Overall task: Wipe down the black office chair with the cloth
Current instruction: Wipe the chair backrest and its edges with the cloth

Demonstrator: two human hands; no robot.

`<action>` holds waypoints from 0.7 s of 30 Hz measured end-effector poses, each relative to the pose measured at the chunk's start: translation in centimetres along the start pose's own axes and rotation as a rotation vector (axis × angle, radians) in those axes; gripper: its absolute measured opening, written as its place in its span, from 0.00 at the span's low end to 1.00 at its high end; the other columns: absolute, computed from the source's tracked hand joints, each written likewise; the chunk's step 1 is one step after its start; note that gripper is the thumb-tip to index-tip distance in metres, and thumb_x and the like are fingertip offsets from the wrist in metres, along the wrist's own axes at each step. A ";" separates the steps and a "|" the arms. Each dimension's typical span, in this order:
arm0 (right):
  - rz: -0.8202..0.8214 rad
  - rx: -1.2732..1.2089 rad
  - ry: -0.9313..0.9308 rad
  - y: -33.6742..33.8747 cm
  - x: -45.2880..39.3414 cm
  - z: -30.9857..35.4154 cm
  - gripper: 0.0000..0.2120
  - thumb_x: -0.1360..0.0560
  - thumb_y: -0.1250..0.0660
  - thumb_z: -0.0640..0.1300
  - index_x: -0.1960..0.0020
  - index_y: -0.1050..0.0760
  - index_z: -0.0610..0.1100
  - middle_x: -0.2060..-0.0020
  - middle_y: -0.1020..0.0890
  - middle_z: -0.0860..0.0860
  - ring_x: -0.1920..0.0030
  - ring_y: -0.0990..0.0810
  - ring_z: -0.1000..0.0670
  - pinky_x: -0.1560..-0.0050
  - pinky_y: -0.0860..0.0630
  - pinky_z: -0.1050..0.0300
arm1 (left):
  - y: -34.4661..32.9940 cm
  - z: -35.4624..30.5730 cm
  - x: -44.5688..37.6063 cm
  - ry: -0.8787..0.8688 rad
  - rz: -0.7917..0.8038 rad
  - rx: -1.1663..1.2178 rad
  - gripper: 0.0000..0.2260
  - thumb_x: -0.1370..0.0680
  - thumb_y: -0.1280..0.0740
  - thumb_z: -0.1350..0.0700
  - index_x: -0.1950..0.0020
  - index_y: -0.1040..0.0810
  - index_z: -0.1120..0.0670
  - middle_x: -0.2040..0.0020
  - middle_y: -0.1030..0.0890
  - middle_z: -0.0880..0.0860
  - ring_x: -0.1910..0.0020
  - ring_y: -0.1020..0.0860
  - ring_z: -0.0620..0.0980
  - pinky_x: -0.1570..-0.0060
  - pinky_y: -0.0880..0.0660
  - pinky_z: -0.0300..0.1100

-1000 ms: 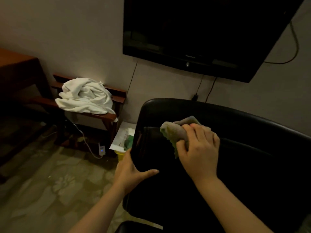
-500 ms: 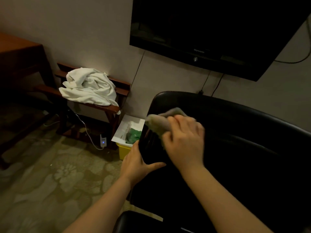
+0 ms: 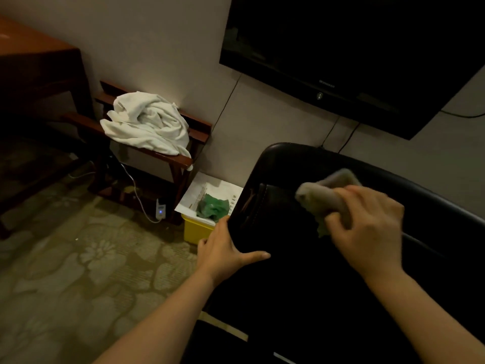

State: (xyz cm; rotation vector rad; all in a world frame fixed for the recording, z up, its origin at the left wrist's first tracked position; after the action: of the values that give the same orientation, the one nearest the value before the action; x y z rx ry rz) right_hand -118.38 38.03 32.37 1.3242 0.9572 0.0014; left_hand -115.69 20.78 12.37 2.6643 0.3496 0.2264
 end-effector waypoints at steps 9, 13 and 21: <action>0.223 0.222 0.485 -9.1 -1.4 11.9 0.20 0.34 0.45 0.52 0.54 0.21 0.42 0.53 0.19 0.47 0.46 0.25 0.44 0.45 0.39 0.48 | -0.6 1.4 -0.3 0.029 -0.049 0.079 0.49 0.48 0.32 0.28 0.32 0.40 0.47 0.34 0.29 0.48 0.34 0.32 0.49 0.35 0.37 0.51; 0.384 0.308 0.658 -12.3 1.5 13.5 0.24 0.35 0.48 0.53 0.58 0.19 0.42 0.59 0.17 0.47 0.55 0.20 0.45 0.45 0.38 0.46 | -2.0 2.2 -0.6 0.027 0.014 0.004 0.46 0.48 0.42 0.31 0.33 0.32 0.49 0.34 0.27 0.53 0.35 0.30 0.53 0.43 0.33 0.44; 0.177 0.249 0.531 -8.3 -2.4 10.3 0.18 0.34 0.44 0.51 0.63 0.21 0.41 0.63 0.19 0.46 0.57 0.21 0.43 0.42 0.38 0.48 | -2.8 1.4 -0.6 0.063 0.087 0.149 0.49 0.47 0.28 0.33 0.31 0.42 0.44 0.34 0.31 0.48 0.32 0.37 0.52 0.33 0.39 0.51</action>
State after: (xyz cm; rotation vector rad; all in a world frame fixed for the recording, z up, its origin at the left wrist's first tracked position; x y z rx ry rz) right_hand -118.05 25.99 26.41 1.6778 1.3113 0.3990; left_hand -116.51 22.50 9.86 2.8279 0.2804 0.3240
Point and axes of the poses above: each hand's wrist, its own x-axis away from the middle knuckle, its own y-axis out of the back of the hand, z = x × y, the point moved 9 cm from there along -x, towards the middle knuckle
